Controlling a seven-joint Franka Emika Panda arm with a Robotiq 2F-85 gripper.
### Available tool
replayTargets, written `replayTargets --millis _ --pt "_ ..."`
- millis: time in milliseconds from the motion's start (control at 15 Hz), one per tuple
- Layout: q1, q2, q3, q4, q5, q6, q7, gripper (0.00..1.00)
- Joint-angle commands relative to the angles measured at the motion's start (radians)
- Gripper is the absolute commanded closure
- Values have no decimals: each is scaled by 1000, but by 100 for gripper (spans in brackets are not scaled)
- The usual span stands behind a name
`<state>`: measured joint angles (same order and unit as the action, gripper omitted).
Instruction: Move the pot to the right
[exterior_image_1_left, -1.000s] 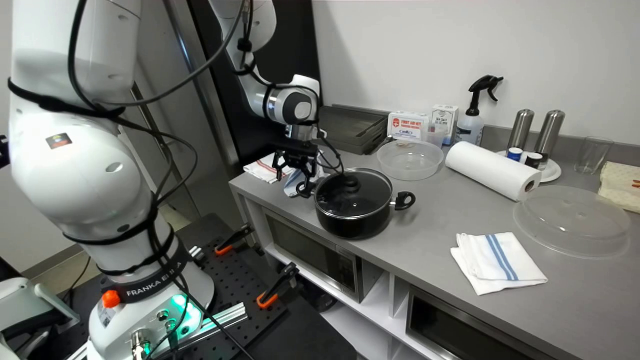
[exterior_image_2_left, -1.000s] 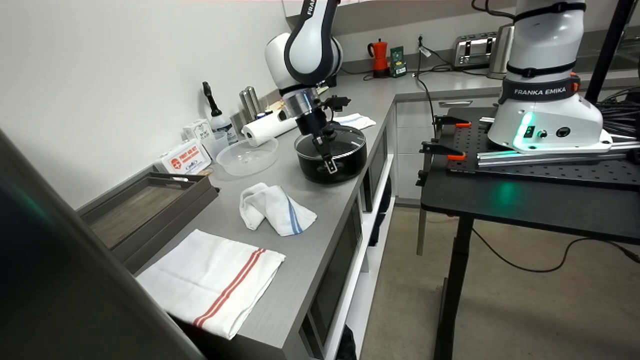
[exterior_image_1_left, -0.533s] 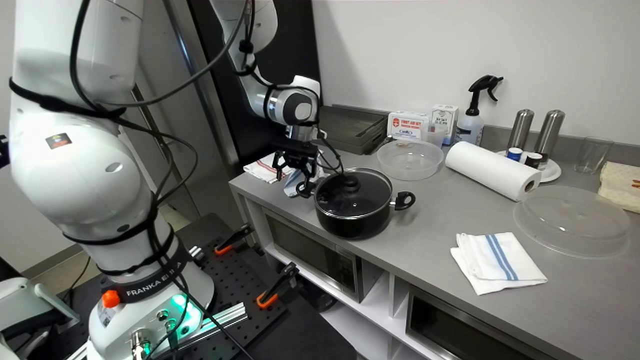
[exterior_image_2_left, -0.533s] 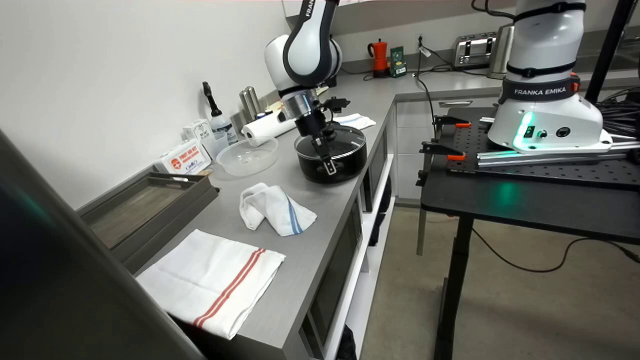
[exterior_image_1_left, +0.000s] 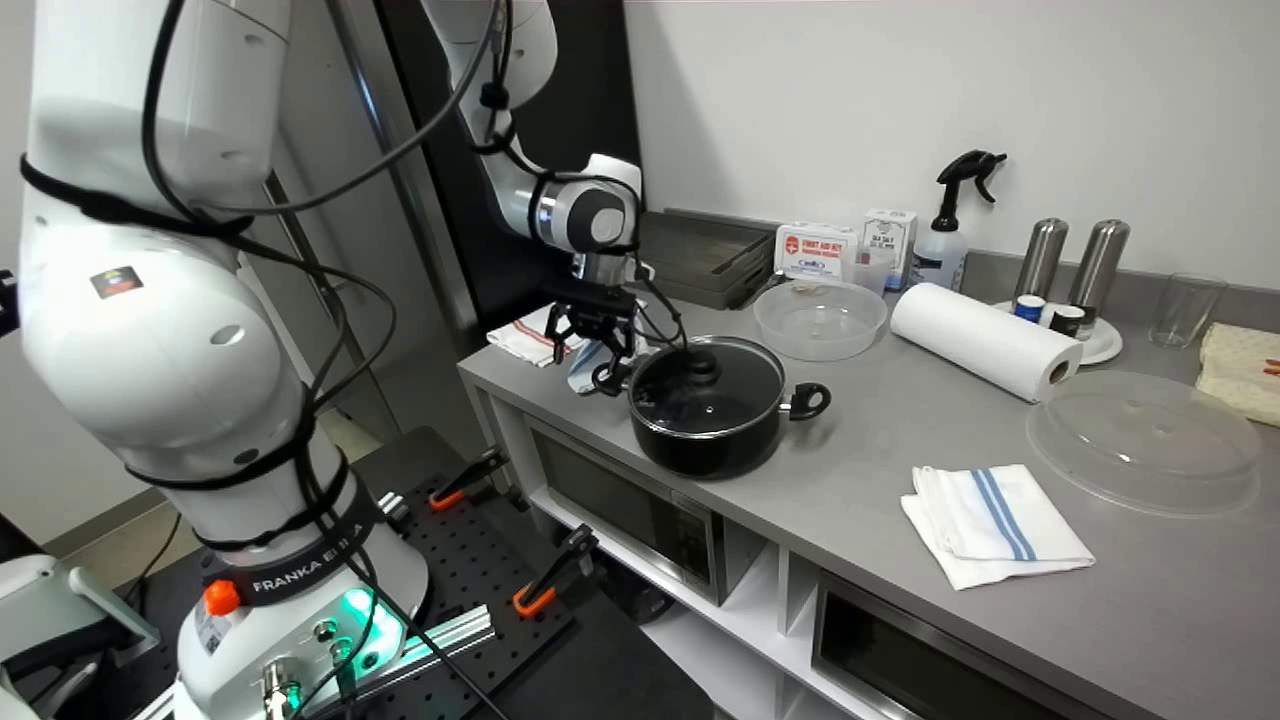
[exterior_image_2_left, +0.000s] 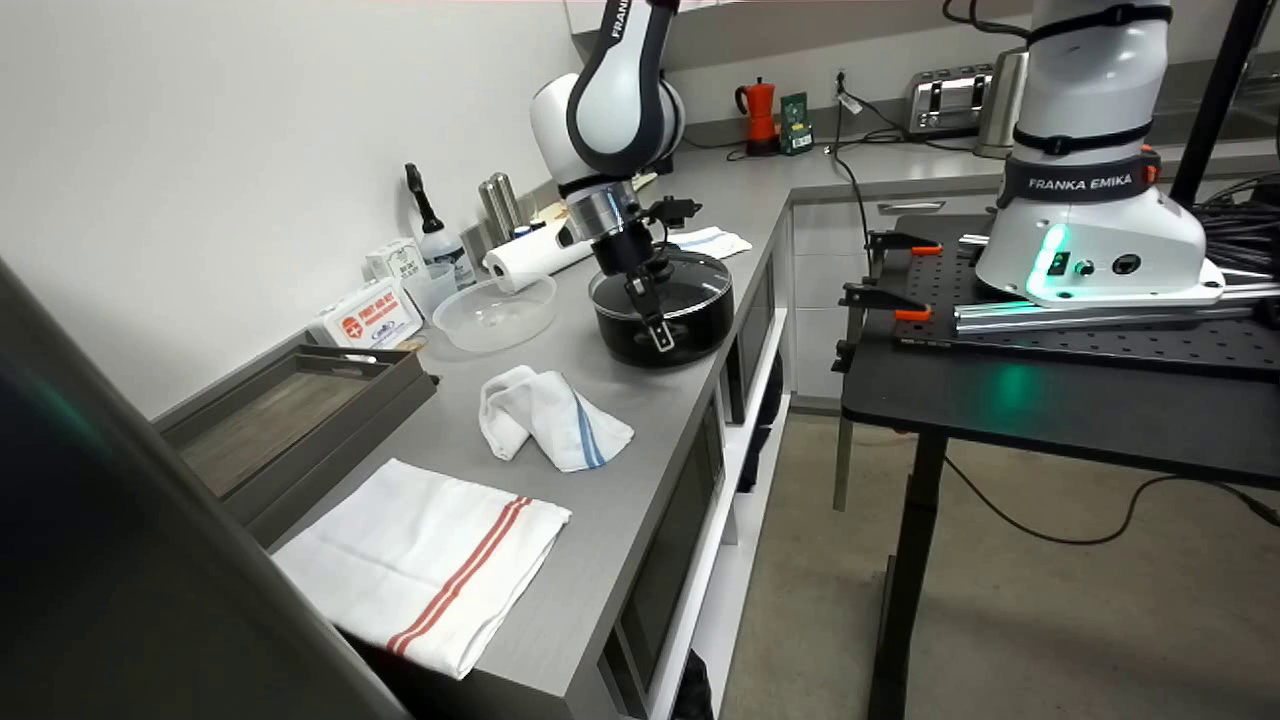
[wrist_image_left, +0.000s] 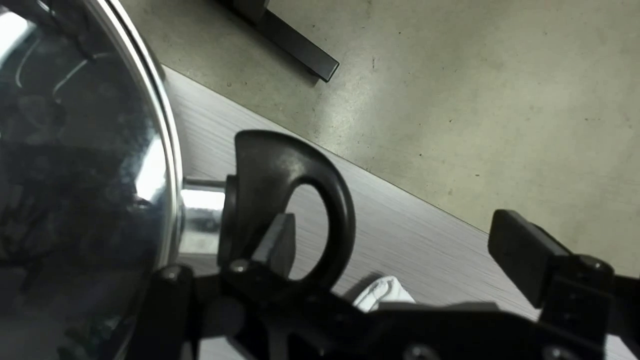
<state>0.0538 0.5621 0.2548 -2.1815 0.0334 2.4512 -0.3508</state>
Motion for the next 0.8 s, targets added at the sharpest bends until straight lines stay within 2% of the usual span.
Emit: replayTargets --millis 0,733 --pt "-4 42 4 20 13 -6 -18 0" --pt "-7 41 20 20 15 -6 -20 0"
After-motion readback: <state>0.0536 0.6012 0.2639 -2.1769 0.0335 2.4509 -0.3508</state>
